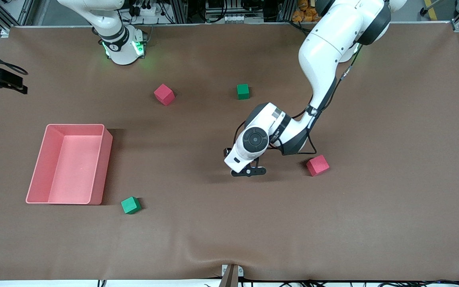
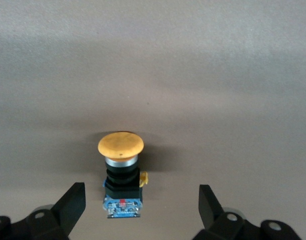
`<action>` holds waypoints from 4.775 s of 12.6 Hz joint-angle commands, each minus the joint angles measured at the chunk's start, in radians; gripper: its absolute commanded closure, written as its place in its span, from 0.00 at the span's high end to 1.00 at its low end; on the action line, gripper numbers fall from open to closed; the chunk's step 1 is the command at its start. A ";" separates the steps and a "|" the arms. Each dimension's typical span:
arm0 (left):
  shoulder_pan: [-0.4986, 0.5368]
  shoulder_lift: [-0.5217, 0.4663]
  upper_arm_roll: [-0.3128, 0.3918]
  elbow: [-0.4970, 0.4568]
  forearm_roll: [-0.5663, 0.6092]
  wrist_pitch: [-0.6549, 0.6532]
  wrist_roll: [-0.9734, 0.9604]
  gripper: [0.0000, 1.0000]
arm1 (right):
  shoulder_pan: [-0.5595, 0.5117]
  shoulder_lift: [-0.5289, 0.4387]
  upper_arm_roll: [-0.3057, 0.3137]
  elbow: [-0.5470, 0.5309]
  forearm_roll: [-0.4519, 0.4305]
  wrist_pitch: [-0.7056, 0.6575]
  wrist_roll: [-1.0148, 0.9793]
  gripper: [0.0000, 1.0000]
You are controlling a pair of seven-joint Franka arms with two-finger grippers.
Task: Place and upright button with both arms
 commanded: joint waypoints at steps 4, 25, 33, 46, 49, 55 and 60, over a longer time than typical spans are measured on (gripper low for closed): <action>-0.005 0.001 0.001 -0.024 0.067 0.015 -0.026 0.91 | 0.064 -0.006 -0.012 0.058 -0.011 -0.046 0.006 1.00; -0.008 -0.008 0.001 -0.021 0.072 0.051 -0.094 0.00 | 0.059 0.048 -0.015 0.103 0.043 0.029 0.137 1.00; -0.188 -0.146 0.001 -0.015 0.351 -0.053 -0.548 0.00 | 0.055 0.042 -0.018 0.140 0.044 0.000 0.121 1.00; -0.461 -0.088 0.051 -0.017 0.879 -0.359 -1.410 0.09 | 0.044 0.047 -0.023 0.141 0.087 0.002 0.121 1.00; -0.586 0.016 0.154 -0.017 1.030 -0.411 -1.534 0.04 | 0.042 0.048 -0.023 0.141 0.086 0.000 0.120 1.00; -0.706 0.108 0.208 -0.018 1.182 -0.483 -1.799 0.13 | 0.042 0.048 -0.023 0.141 0.087 0.002 0.120 1.00; -0.714 0.123 0.207 -0.017 1.187 -0.482 -1.860 0.13 | 0.042 0.048 -0.023 0.141 0.087 0.000 0.120 1.00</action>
